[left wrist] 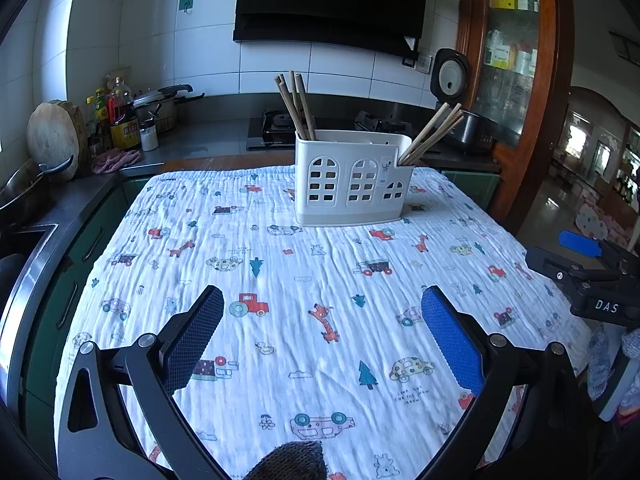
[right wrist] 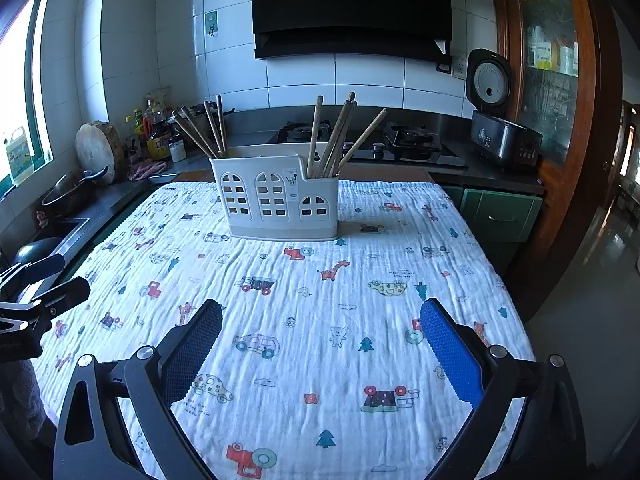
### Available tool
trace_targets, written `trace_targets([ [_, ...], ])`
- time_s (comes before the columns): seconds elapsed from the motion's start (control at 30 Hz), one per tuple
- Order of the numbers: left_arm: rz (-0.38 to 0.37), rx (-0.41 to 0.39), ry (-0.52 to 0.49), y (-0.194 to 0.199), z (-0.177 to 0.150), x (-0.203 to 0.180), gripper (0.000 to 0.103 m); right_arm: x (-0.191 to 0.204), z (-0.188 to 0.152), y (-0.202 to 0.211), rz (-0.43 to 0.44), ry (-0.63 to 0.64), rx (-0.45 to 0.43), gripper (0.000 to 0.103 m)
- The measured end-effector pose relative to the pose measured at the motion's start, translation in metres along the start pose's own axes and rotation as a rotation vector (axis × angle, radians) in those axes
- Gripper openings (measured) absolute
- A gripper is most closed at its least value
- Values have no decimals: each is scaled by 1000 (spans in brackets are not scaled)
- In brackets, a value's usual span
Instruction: Organize utensils
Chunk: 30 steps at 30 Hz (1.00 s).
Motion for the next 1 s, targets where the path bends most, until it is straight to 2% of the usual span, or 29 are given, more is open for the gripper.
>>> trace_targets([
  [1.0, -20, 13, 5, -5, -4, -3, 98, -1, -6, -6, -4, 8, 16, 96],
])
Point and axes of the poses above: each gripper's, at about its wrist camera, not at the fingertips, and y roughly against the way its jaws point, x to its left, z to its top, the point moved 5 cm from there along -y, roughly the way its jaws point, and after that the axes turned 11 degrees about -y, right-handed, at the moved point
